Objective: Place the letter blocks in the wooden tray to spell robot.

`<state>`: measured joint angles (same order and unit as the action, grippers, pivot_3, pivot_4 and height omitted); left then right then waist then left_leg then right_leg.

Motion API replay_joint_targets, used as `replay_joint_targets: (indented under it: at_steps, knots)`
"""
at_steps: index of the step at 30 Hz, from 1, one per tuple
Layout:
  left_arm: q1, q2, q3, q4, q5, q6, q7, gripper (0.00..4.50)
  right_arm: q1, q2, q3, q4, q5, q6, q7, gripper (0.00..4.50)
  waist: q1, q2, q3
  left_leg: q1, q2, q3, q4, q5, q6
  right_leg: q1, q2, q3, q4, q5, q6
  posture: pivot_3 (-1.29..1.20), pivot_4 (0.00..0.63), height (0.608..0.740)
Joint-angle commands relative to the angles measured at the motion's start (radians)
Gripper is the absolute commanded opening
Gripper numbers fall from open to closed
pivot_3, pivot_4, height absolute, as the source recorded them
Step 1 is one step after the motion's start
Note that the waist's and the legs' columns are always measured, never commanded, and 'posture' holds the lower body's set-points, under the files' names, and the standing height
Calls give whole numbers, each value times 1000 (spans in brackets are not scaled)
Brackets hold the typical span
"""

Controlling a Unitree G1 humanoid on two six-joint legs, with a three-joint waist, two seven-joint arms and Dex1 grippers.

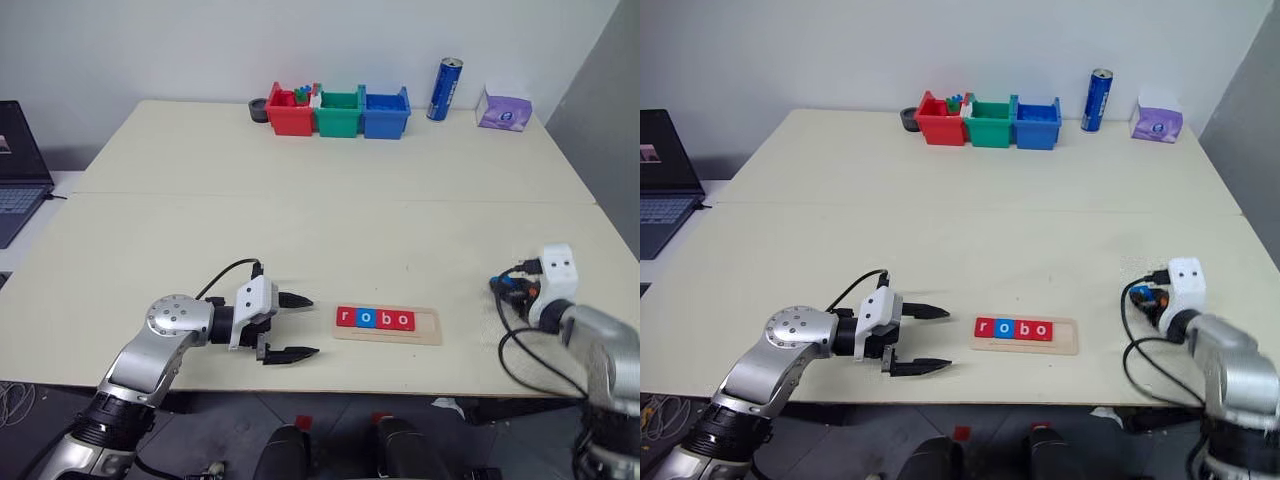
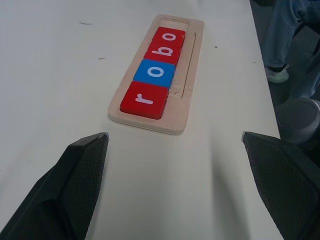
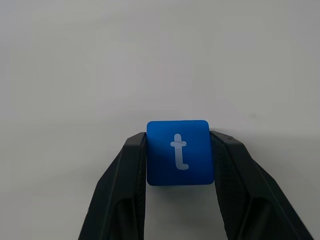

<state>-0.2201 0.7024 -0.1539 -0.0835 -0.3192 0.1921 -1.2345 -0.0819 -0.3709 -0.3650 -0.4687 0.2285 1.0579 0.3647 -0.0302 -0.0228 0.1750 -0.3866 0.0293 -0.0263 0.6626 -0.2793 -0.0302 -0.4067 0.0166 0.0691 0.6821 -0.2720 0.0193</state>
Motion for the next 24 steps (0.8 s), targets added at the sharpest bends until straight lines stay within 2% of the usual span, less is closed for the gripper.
replay_joint_targets:
  at_steps: [1, 7, 14, 22, 24]
  knots:
    - [-19, 2, 0, -6, 0, -22, -18, 4500, 82, 113, -23, -257, 11, 105, -120, 1458, -2, 0, 0, 0, 0, 0, 0, 0, 0, 0, 0, 0, 0, -2, 3, 0, 150, 740]
    - [-49, -7, -17, 8, 4, -20, -45, 4500, 179, 240, 16, -361, -10, 139, -220, 1458, -2, 0, 0, 2, -1, 2, 2, 0, 0, 0, 0, 2, -1, -2, 5, 0, 150, 740]
    - [-63, -12, -21, 17, 8, -19, -54, 4500, 186, 353, 44, -302, -21, 96, -305, 1458, -4, 0, -1, 3, 0, 2, 1, 0, 0, 0, 1, 1, -1, -2, 5, 0, 150, 740]
    - [-44, -8, -9, -1, 6, -15, -40, 4500, 72, 315, -28, -341, 20, 101, -302, 4287, -4, 0, -1, 3, -1, 2, 0, 0, 0, 0, 1, 1, -1, -2, 5, 0, 150, 740]
    - [-38, -7, -5, 4, 7, -22, -39, 4500, 28, 291, -55, -357, 31, 111, -299, 4454, -4, 0, -1, 2, -1, 2, 0, 0, 0, 0, 1, 2, -1, -2, 5, 0, 150, 740]
